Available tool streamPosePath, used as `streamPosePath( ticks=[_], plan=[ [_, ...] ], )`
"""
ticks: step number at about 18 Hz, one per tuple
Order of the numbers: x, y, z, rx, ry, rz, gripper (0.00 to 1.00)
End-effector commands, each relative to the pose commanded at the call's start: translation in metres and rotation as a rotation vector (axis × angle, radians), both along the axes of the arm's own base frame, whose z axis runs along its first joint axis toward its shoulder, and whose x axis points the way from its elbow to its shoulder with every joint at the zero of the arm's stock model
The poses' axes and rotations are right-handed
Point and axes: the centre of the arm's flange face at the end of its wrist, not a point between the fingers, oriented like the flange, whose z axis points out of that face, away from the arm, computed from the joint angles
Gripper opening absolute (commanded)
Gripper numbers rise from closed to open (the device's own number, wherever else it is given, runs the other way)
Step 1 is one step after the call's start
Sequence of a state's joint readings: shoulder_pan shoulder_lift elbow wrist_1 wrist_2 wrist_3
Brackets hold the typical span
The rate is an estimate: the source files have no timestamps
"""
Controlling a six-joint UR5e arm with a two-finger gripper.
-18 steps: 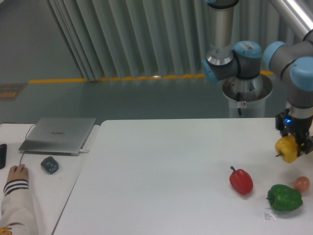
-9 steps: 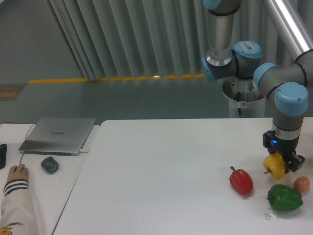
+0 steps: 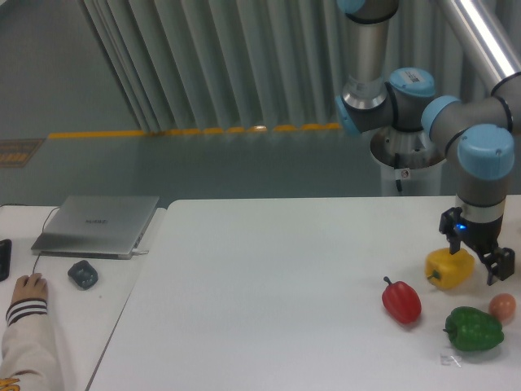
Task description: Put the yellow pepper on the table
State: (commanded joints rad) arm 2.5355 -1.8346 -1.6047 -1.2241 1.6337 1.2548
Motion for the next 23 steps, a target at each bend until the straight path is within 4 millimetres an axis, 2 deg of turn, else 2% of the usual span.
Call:
streamPosePath(
  ticks=[4, 7, 13, 17, 23],
  plan=[
    [-0.044, -0.032, 0.024, 0.029, 0.014, -0.048, 1.00],
    [-0.076, -0.065, 0.032, 0.037, 0.000, -0.099, 1.00],
    [-0.131, -0.120, 0.012, 0.062, -0.046, -0.231, 1.00],
    [-0.144, -0.131, 0.000, 0.046, -0.076, -0.329, 1.00],
    [-0.146, -0.137, 0.007, 0.039, -0.061, -0.345, 1.00]
  ],
)
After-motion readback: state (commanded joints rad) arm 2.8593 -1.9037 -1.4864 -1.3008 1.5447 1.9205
